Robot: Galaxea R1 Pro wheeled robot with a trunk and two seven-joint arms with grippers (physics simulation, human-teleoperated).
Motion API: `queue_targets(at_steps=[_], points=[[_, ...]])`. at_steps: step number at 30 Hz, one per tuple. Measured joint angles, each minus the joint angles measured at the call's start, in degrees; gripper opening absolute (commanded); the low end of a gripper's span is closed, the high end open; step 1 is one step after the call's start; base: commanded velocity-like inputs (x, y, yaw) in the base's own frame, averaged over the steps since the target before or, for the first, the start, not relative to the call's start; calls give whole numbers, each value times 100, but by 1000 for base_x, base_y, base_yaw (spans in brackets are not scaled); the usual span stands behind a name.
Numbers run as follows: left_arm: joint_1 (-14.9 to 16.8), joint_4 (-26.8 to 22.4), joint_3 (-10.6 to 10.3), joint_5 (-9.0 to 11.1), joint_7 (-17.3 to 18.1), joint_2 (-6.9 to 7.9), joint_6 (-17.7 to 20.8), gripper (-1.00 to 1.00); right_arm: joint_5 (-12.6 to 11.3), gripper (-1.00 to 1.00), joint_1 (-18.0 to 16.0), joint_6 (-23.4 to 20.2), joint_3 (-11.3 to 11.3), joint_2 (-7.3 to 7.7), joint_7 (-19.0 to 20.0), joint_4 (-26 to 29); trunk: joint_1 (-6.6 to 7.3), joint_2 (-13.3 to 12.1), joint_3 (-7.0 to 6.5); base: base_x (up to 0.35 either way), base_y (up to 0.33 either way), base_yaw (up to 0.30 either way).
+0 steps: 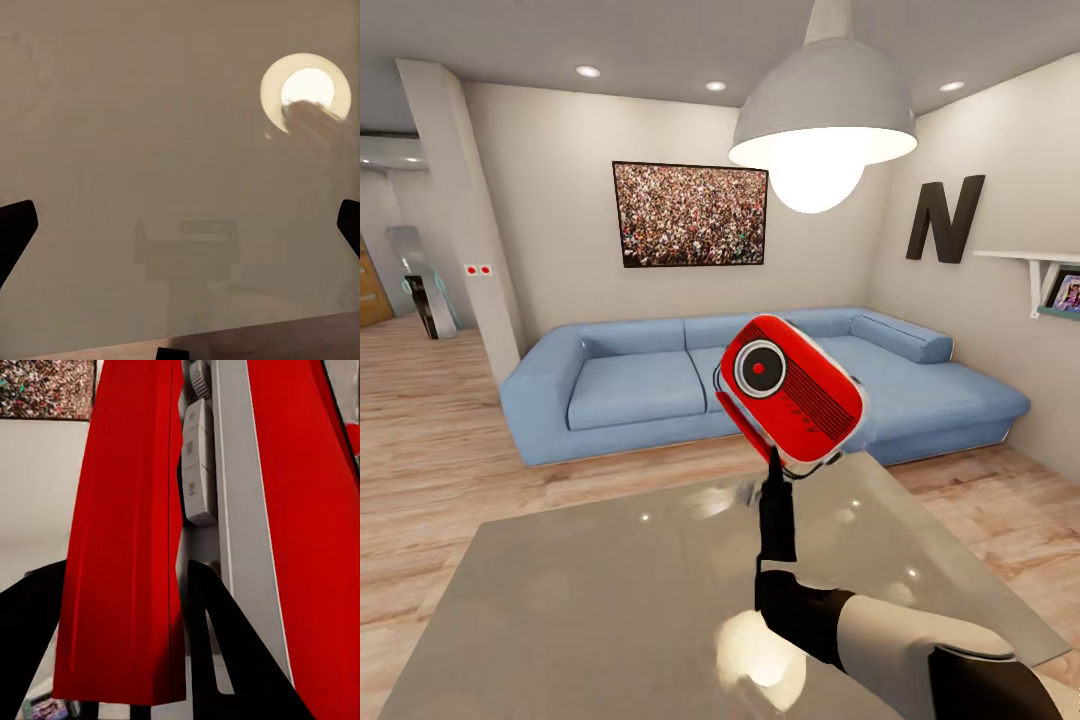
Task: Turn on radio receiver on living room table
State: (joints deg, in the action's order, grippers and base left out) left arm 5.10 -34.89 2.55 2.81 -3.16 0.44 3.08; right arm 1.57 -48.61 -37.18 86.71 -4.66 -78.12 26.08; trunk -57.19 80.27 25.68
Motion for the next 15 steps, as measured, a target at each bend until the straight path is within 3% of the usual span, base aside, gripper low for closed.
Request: queue_targets(at_steps=[6,11,15], points=[[0,0,-1,0,0,0,0,100,-6,-100,-2,-233,371,7,-144,-48,0,0,0,0,0,0],[0,0,0,0,0,0,1,100,-8,-100,-2,-567,858,9,-171,-58,0,0,0,0,0,0],[0,0,0,0,0,0,0,100,-3,-100,-4,-769,1067,9,-175,-59,0,0,0,0,0,0]])
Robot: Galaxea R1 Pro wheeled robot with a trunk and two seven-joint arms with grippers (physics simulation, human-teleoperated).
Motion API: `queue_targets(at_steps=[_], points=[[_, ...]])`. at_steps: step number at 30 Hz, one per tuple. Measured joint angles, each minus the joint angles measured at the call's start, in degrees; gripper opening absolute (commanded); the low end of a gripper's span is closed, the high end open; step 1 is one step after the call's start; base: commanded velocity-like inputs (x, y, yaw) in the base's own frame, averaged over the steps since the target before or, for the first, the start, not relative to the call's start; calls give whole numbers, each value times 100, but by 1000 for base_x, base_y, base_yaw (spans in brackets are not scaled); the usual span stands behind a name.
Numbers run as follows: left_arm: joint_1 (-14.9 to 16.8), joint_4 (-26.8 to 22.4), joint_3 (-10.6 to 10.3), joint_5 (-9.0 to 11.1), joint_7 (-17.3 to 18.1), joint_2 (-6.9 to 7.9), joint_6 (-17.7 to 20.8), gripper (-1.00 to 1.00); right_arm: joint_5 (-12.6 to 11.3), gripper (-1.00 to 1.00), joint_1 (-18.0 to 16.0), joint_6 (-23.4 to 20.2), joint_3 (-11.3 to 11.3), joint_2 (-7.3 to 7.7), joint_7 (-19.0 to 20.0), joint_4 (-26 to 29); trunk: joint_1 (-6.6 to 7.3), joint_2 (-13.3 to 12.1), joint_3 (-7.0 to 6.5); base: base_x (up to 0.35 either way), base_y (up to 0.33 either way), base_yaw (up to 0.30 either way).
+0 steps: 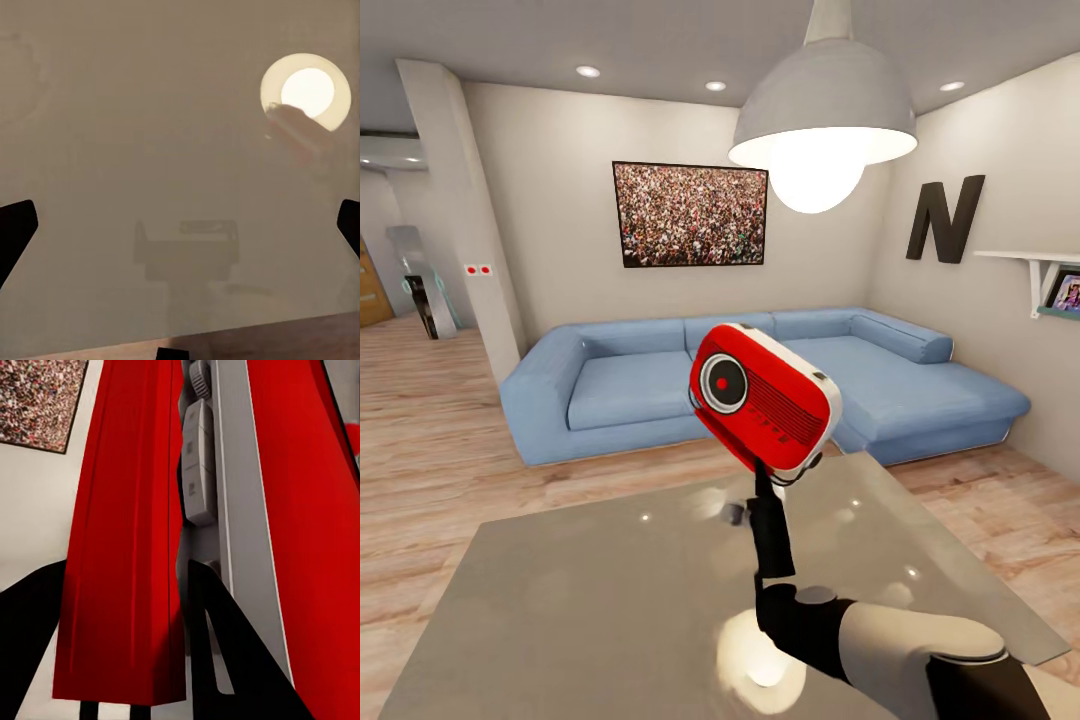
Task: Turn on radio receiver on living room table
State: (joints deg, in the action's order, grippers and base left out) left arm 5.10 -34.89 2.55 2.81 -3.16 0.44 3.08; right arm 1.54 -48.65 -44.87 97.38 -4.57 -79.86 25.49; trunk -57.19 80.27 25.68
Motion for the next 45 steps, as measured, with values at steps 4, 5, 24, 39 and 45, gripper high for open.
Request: queue_targets(at_steps=[4,5,24,39,45], points=[[-1,0,0,0,0,0,2,100,-4,-100,1,-72,76,0,-6,-1,0,0,0,0,0,0],[-1,0,0,0,0,0,2,100,0,-100,1,-81,87,2,-7,-1,0,0,0,0,0,0],[0,0,0,0,0,0,1,100,164,-100,-1,-273,766,43,-393,-36,0,0,0,0,0,0],[0,0,0,0,0,0,-1,100,197,-100,-2,261,783,161,-405,-36,0,0,0,0,0,0],[-130,13,-71,95,1,-195,-44,100,76,-100,6,356,759,105,-337,-191,0,0,0,0,0,0]])
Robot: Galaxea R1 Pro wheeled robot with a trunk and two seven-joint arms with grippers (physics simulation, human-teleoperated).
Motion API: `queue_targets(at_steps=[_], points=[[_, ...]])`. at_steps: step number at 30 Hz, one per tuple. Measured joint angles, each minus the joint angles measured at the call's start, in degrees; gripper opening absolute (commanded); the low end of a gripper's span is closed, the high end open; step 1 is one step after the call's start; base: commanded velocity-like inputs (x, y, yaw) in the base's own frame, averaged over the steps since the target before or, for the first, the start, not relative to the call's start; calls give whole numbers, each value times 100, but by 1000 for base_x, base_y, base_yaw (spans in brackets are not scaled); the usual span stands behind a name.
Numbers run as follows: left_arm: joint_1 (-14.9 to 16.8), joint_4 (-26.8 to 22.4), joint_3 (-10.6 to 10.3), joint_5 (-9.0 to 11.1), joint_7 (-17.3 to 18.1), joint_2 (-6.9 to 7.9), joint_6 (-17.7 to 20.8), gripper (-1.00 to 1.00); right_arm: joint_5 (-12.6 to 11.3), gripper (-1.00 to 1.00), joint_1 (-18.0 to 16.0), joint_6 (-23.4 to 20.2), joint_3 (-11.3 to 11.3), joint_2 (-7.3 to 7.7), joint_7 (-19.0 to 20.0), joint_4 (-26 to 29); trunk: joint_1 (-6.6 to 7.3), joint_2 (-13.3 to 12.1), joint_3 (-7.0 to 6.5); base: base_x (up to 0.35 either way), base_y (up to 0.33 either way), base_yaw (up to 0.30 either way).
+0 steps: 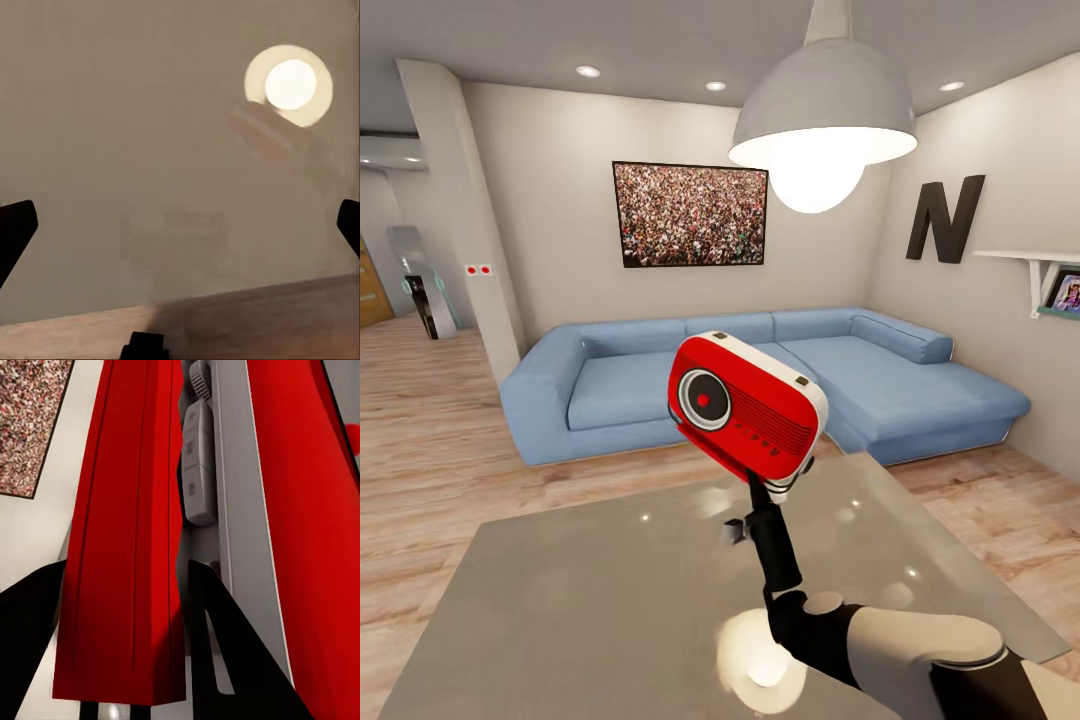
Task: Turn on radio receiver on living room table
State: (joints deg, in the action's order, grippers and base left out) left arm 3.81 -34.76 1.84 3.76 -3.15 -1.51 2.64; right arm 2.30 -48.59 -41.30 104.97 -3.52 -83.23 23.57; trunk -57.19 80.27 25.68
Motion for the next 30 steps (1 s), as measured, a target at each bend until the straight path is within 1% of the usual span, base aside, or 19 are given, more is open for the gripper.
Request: queue_targets(at_steps=[3,11,15,16,20,25,30], points=[[-96,-67,65,-69,-46,-78,-96,100,12,-100,3,-21,8,-53,-1,10,0,0,0,0,0,0],[-354,-179,96,-93,-81,-10,-346,100,-38,-100,41,-31,2,-40,1,-2,0,0,0,0,0,0],[-394,-309,99,-100,-55,5,-314,100,-56,-100,43,-32,-7,-36,8,-14,0,0,0,0,0,0],[-394,-341,100,-104,-53,5,-305,-100,-61,-100,44,-31,-13,-35,8,-16,0,0,0,0,0,0],[-397,-471,104,-115,-47,-9,-223,-100,-166,-100,44,-35,-23,-34,17,-56,0,0,0,0,0,0],[-396,-634,96,-78,-45,-23,-61,-100,-436,-100,44,-31,-19,-34,20,-144,0,0,0,0,0,0],[-398,-797,124,-63,-45,-43,100,-100,-489,-100,44,-32,-9,-34,19,-172,0,0,0,0,0,0]])
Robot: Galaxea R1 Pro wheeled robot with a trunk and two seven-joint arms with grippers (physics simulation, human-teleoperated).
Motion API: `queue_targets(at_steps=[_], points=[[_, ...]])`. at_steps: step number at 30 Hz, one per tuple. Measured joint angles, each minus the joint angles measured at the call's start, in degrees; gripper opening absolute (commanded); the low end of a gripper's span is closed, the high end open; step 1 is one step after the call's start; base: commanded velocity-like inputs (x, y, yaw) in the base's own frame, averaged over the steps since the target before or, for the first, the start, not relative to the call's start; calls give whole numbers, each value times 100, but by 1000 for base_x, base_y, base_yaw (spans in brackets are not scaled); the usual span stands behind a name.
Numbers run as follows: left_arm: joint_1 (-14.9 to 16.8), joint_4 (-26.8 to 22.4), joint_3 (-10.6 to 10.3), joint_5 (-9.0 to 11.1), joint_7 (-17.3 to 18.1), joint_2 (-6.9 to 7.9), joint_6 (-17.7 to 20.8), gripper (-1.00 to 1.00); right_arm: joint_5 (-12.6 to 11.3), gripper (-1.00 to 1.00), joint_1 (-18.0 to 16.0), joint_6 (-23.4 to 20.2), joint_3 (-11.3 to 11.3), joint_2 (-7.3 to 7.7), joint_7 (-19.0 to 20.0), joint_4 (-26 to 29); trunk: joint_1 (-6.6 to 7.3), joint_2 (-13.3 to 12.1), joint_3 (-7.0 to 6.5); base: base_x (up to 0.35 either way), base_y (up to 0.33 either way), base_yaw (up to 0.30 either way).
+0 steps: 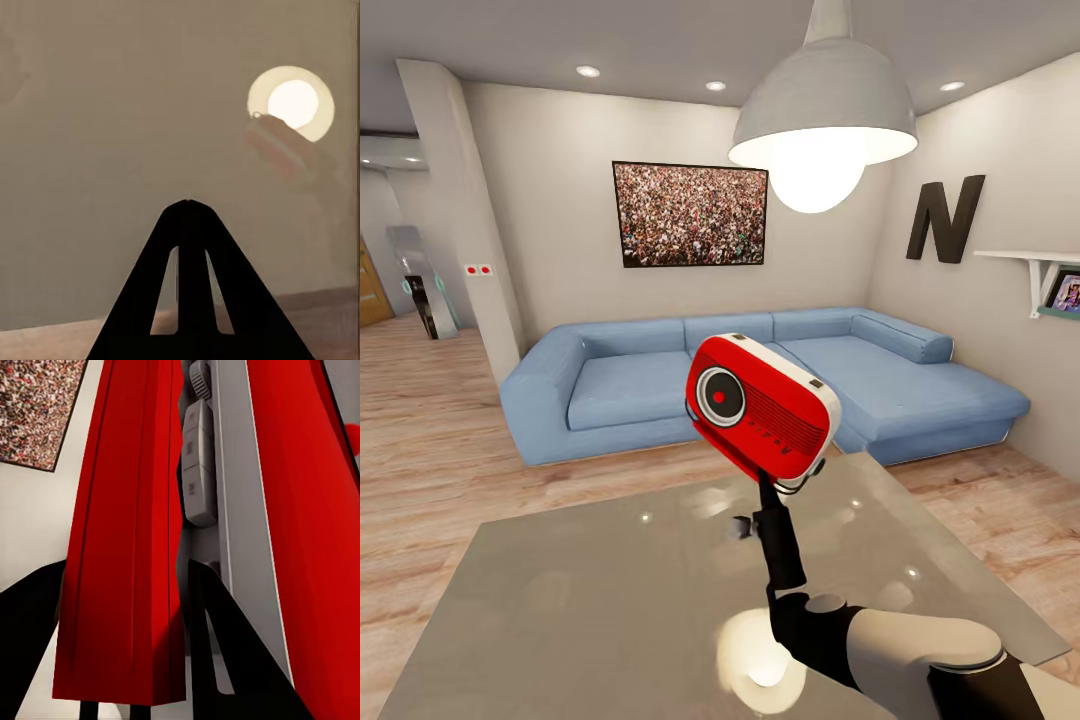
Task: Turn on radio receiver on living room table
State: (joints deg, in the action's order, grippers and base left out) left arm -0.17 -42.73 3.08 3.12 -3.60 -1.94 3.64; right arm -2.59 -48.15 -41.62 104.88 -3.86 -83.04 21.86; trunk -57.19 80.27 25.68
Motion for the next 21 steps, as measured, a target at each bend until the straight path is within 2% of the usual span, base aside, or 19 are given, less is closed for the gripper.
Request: queue_targets(at_steps=[7,8,9,10,11,14,16,19,21], points=[[0,-227,-38,20,15,-43,226,-100,-10,-100,0,-2,-2,0,0,-29,0,0,0,0,0,0],[-2,-1068,-39,25,16,-47,1867,-100,-13,-100,0,-3,-1,0,0,-44,0,0,1,0,0,0],[-1,-2265,-49,27,19,-54,2151,-100,-12,-100,0,-5,2,0,0,-93,0,0,0,0,0,0],[-1,-3745,-79,29,25,-72,2298,-100,-14,-100,0,-6,-2,-3,0,-160,0,0,0,0,0,0],[1,-4468,-104,29,27,-88,2369,-100,-10,-100,-1,-7,-11,-4,0,-193,0,0,-1,0,0,0],[5,-4550,-223,34,33,-257,2570,-100,-12,-100,0,-14,-9,-7,0,-298,0,0,0,0,0,0],[23,-4597,-268,33,34,-434,2622,-100,-8,-100,0,-31,-2,-8,0,-328,0,0,0,0,0,0],[98,-4620,-289,22,30,-588,2657,-100,-10,-100,0,-40,-4,-9,0,-343,0,0,0,0,0,0],[170,-4625,-294,12,22,-640,2677,-100,-11,-100,0,-44,-4,-9,0,-347,0,0,0,0,0,0]])
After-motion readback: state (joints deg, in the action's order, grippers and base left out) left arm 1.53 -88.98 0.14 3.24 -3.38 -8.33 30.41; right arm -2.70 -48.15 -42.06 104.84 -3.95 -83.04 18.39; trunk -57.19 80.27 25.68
